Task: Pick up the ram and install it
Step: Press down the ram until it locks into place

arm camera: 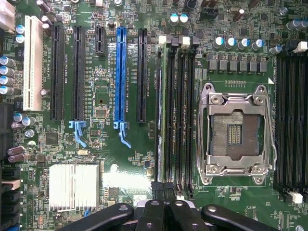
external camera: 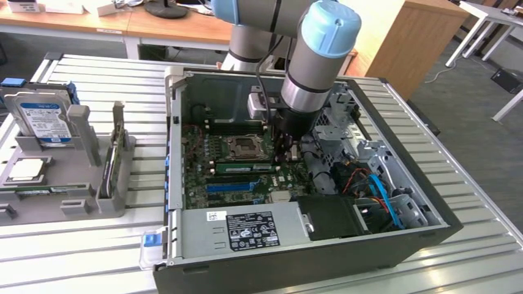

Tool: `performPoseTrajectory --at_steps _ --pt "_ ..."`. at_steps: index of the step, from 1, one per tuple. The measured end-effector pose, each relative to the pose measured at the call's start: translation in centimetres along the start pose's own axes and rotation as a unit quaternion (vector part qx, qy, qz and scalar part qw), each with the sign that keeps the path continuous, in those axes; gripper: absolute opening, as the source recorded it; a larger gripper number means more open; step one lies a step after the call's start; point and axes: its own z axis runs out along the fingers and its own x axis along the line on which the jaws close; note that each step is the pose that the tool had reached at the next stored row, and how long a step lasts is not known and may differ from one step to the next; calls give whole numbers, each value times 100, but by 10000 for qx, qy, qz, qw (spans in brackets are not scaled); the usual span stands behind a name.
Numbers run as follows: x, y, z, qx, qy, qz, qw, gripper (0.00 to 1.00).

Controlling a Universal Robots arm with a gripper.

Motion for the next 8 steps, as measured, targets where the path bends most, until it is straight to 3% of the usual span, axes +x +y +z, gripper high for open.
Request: performPoseTrajectory --at_steps 8 --pt "0 0 4 0 0 0 10000 11"
